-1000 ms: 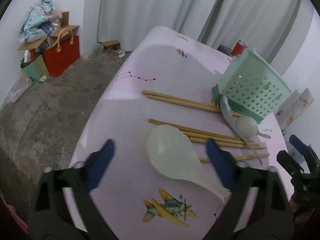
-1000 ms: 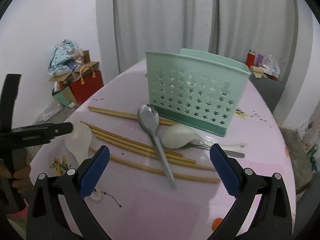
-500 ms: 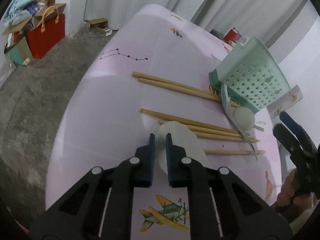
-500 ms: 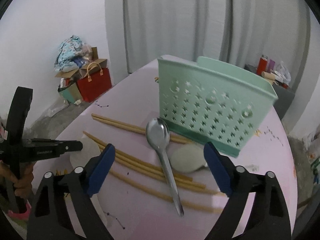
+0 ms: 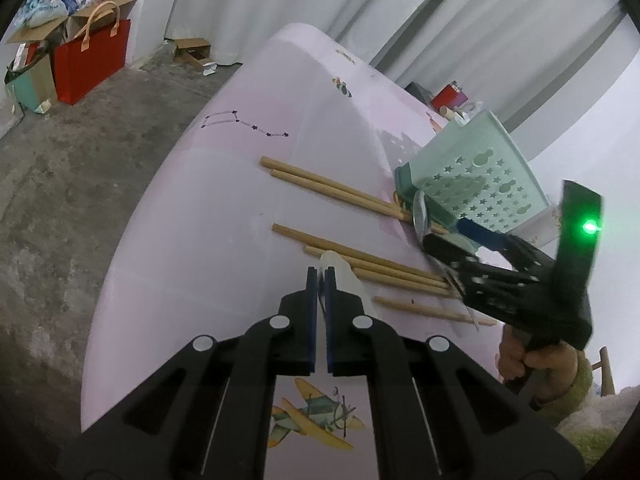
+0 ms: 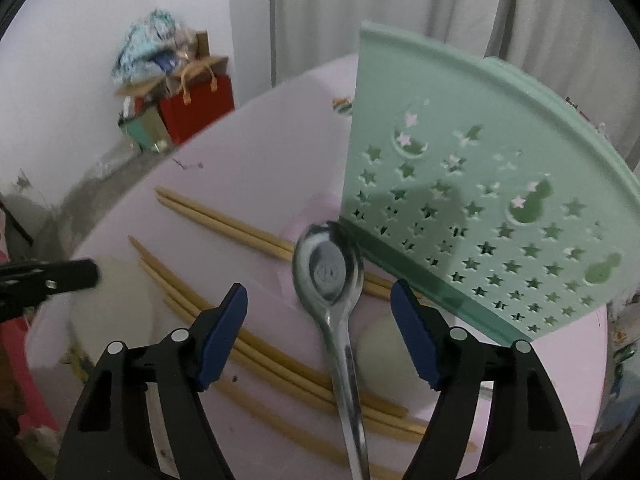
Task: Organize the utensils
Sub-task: 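Grasp the metal spoon handle with the right gripper while the left gripper holds the paddle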
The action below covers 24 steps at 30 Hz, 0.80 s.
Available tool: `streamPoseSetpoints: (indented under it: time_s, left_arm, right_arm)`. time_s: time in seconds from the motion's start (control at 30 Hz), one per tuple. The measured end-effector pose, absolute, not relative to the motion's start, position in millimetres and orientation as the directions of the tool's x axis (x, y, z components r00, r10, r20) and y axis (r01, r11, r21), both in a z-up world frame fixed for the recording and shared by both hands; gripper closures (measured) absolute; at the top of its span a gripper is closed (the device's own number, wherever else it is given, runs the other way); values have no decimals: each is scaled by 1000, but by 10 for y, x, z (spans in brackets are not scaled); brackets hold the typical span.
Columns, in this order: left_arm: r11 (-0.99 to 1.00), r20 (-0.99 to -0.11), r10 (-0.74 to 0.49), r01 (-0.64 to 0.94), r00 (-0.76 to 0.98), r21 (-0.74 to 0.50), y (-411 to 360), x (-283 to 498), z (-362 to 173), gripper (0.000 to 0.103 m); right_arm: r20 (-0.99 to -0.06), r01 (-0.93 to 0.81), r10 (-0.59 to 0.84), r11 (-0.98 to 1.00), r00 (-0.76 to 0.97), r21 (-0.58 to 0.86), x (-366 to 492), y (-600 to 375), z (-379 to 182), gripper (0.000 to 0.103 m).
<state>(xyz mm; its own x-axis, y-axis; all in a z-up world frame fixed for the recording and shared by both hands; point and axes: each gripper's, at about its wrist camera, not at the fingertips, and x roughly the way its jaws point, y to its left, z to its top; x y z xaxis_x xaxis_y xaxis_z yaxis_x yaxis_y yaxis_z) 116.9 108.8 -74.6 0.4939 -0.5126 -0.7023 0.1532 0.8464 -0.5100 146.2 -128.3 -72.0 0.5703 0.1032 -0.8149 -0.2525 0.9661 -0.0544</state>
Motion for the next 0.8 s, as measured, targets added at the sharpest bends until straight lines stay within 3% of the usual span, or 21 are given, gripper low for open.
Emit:
streamPoseSetpoints:
  time_s: [0.2, 0.43, 0.5, 0.8]
  left_arm:
    - [836, -694, -529, 160, 489, -525, 1103, 1187, -744, 101]
    - [830, -691, -539, 164, 482, -533, 1103, 1191, -774, 101]
    - [828, -690, -541, 160, 481, -538, 1091, 1195, -783, 101]
    - [830, -670, -529, 151, 521, -538, 1142, 1105, -658, 102]
  right_arm:
    - [-856, -253, 82, 966, 511, -59, 1530, -1248, -891, 50]
    - [-866, -254, 93, 967, 492, -40, 1520, -1223, -932, 55]
    - [-869, -268, 120, 963, 481, -15, 1531, -1209, -935, 64]
    - [-850, -277, 152, 961, 505, 8, 1436, -1227, -803, 65]
